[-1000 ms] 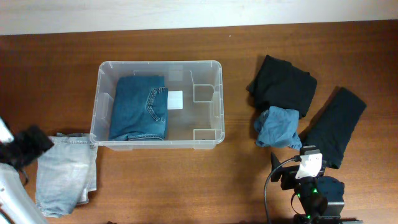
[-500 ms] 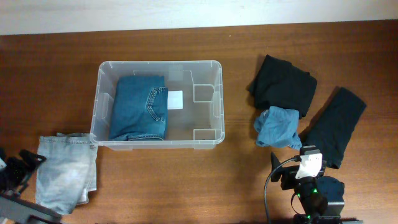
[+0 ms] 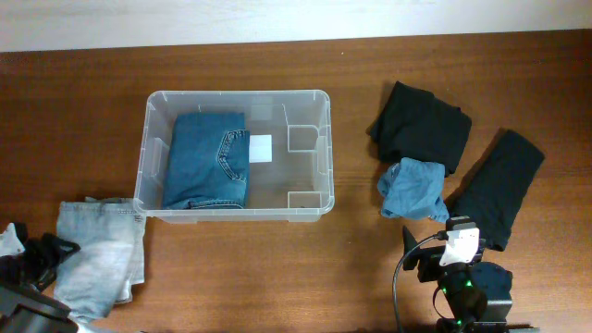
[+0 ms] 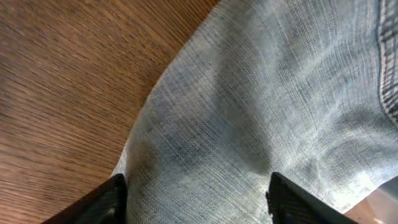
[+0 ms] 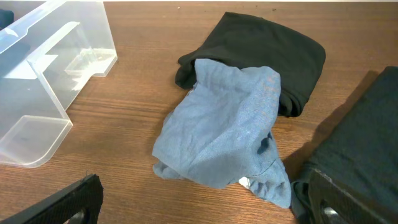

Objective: Pack container
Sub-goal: 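Grasp the edge of the light-grey jeans with the left gripper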

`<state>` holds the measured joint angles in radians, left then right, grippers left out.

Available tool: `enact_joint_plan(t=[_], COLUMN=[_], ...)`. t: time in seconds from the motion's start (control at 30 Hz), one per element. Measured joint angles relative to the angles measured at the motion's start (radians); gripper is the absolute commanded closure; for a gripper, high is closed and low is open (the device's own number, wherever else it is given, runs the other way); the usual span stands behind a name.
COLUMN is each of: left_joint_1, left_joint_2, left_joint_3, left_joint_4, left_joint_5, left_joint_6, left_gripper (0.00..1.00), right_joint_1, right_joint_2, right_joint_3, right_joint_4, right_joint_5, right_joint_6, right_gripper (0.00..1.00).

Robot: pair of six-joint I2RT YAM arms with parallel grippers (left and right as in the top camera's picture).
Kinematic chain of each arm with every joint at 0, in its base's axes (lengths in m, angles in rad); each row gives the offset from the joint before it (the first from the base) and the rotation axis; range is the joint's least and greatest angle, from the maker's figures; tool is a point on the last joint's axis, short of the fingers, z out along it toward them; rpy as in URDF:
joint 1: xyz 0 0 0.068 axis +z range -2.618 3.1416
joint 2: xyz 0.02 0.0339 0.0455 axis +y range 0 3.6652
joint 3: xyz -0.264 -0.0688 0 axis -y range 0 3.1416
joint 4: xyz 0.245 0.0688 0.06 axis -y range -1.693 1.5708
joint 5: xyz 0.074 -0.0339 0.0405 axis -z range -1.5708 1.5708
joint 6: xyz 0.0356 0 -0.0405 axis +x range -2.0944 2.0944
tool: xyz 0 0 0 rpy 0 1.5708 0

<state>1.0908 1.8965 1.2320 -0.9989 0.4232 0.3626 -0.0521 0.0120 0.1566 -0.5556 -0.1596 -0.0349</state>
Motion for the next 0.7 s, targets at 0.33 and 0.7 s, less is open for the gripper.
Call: enact_joint_plan(t=[0.33,0.7], left_joint_1=[-0.014,-0.445], left_joint_2=[-0.023,-0.059], left_joint_3=[0.27,0.173], left_joint_4=[-0.259,-0.162], left_joint_5=[0.103,-0.118], left_joint_6=[-0.006,-0.138], left_gripper=[0.57,0.67], right_joint_1=[0.0,0.0], right_joint_2=[0.0,0.0], right_joint_3=[0.0,0.0], right_joint_4=[0.0,0.0], right_joint_5=[0.0,0.0], right_joint_6=[0.0,0.0], right_gripper=[0.02,0.02])
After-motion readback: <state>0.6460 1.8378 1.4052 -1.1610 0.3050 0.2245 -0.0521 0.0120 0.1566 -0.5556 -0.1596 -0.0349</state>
